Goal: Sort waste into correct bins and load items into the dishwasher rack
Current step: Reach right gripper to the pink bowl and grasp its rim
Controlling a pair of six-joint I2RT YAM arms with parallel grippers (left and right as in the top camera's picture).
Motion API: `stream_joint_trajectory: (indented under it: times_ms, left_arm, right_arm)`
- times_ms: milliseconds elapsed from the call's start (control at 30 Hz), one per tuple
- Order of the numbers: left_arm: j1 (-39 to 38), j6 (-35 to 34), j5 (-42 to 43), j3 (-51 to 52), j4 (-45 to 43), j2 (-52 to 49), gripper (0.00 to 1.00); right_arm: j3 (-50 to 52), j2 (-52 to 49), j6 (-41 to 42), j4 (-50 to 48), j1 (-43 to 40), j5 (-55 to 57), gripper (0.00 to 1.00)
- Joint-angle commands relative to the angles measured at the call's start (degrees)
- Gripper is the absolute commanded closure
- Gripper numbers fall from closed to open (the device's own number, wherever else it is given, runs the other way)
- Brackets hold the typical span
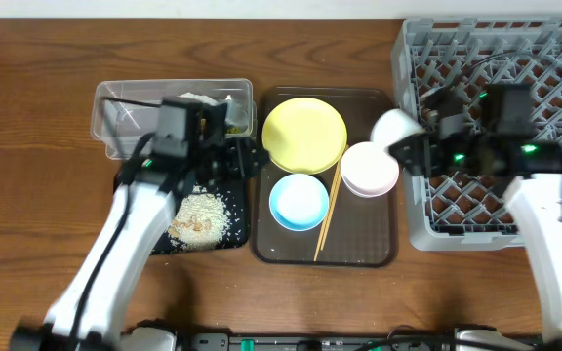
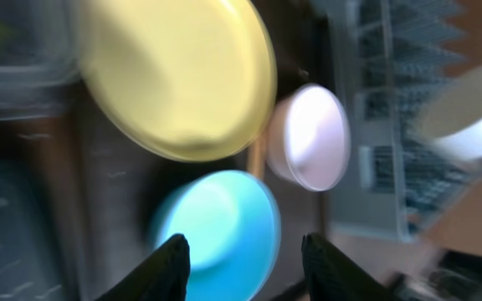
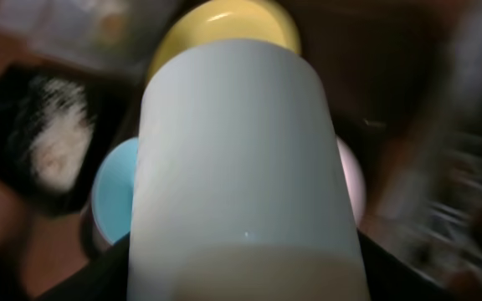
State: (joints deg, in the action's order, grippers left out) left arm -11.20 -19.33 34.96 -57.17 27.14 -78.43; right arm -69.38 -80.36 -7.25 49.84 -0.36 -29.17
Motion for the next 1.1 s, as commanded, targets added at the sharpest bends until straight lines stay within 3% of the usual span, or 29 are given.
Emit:
stream_joint_trajectory:
  times_ms: [0, 133, 333, 667, 933, 1000, 1067]
  left_arm:
    - [0.31, 4.52, -17.27, -0.57, 3.93, 6.51, 0.53]
    - [0.31, 4.52, -23.76, -0.57, 7.10, 11.52, 0.53]
    - [0.31, 4.46, -24.28, -0.55, 7.32, 12.39, 0.53]
    - [0.31, 4.48, -24.09, -0.48, 7.56, 11.82, 0.53]
    - [0.31, 4.48, -24.09, -0.48, 7.56, 11.82, 0.52]
    - [0.31, 4.48, -24.09, -0.48, 7.56, 11.82, 0.52]
    - [0.31, 4.48, -24.09, -0.48, 7.56, 11.82, 0.52]
  right_arm:
    - [-6.69, 1.51, 1.51, 7.15, -2.40, 13.70, 0.62]
    - [-10.60, 1.49, 6.36, 15.37, -6.16, 20.65, 0.62]
    - [-11.15, 0.79, 11.13, 18.40, -13.40, 27.30, 0.64]
    - [-11.15, -8.04, 11.08, 19.47, -19.74, 28.57, 0.61]
    - [-11.13, -17.27, 11.13, 19.96, -20.26, 30.88, 0.53]
    - [-11.13, -19.04, 11.10, 19.87, -20.24, 30.82, 0.44]
    - [-11.13, -20.48, 11.08, 19.32, -20.24, 30.49, 0.26]
